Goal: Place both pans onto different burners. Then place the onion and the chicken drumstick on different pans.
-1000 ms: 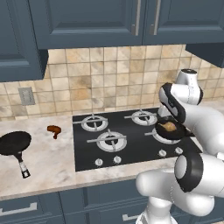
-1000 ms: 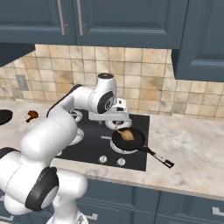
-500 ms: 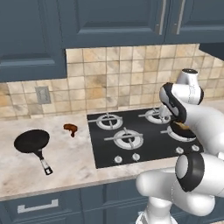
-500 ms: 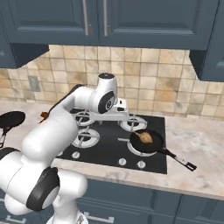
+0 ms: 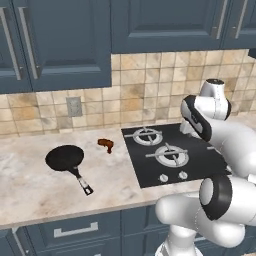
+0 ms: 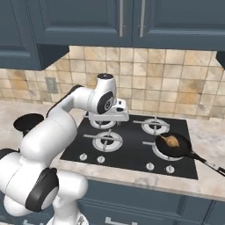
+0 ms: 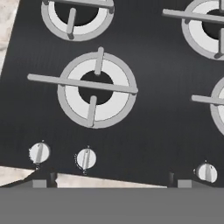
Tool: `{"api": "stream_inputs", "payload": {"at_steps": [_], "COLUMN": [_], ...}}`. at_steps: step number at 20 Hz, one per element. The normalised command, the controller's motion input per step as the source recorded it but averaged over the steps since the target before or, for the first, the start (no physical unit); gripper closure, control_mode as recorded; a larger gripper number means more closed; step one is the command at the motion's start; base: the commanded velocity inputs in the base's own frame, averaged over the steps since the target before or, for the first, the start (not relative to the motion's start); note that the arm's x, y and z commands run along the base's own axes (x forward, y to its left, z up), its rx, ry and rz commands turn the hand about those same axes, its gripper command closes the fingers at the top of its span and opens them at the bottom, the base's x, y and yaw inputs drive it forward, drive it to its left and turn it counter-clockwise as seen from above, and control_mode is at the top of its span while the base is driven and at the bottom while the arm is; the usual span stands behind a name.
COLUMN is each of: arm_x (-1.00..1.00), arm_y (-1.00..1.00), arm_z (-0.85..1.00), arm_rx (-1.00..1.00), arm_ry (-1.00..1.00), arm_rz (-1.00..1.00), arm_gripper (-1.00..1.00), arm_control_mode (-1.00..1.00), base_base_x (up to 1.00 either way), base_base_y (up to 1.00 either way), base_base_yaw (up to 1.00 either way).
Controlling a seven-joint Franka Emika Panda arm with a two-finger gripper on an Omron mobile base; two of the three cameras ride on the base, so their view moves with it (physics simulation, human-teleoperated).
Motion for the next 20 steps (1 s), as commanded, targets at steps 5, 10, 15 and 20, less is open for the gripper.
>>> {"api": "stream_inputs", "payload": {"at_steps": [5, 10, 15, 20], "arm_x": [0.0, 0.0, 0.0, 0.0], "arm_y": [0.0, 0.0, 0.0, 0.0], "arm_z": [0.0, 0.0, 0.0, 0.0], "arm_rx": [0.0, 0.0, 0.0, 0.0], "arm_ry": [0.0, 0.0, 0.0, 0.0], "arm_rz": [0.0, 0.0, 0.0, 0.0], "arm_gripper": [-1.0, -1.0, -1.0, -1.0], "arm_control_mode": [1.0, 1.0, 1.0, 1.0], "base_base_x": [0.33, 0.15, 0.03, 0.01], "base_base_y": [0.3, 0.42, 0.49, 0.45], "base_base_yaw": [0.0, 0.0, 0.0, 0.0]}}
